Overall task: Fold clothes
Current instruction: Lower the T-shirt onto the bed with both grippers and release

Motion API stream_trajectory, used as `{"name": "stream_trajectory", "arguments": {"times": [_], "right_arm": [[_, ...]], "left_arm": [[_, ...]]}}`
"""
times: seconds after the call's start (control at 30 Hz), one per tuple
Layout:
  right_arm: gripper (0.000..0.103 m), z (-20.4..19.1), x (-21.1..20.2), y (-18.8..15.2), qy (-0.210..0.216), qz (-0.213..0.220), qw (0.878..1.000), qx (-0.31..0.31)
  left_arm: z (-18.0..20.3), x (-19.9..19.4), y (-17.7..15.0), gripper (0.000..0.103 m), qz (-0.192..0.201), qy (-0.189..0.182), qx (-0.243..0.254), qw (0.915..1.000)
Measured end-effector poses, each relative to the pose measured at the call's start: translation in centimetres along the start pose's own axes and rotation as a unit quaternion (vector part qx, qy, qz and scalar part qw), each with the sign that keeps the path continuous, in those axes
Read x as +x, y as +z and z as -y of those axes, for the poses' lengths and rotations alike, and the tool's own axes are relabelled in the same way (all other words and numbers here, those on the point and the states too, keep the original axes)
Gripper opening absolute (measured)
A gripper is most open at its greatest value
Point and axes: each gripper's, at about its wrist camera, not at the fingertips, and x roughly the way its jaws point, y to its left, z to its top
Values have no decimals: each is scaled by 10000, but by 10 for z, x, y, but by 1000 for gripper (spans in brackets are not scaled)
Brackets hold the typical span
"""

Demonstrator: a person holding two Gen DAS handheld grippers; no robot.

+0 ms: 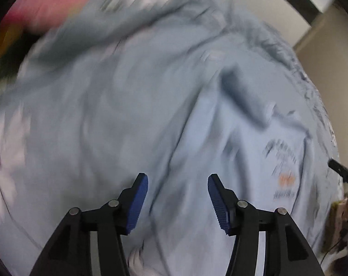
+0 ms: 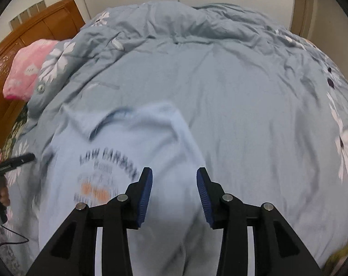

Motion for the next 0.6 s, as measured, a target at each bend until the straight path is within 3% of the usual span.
{"name": "stream_trajectory", "arguments": {"times": [0.17,0.33,0.4,0.43,0.47,0.53,0.6], "right_arm": [[41,1,-17,-41,67,-243,9994,233],[41,4,-30,-62,179,-272,9980,542],[41,4,-32,-68,209,-285,9975,605],[41,4,-32,-70,218,-299,9974,622],[41,4,-31,-72,231,-318,9971,649],[41,5,-30,-75,261,-363,9964,715],[41,6,-28,-77,294,-406,9959,748]], "left_arm": [[-17,15,-41,56,-297,-313,-606,9972],[-1,21,-59,54,-447,-338,-627,9965],[1,20,-65,35,-400,-273,-693,9964],[2,19,-67,17,-377,-241,-726,9964],[3,17,-69,8,-323,-227,-746,9964],[5,9,-70,6,-160,-180,-695,9973],[17,-2,-63,6,9,109,-291,9995]]}}
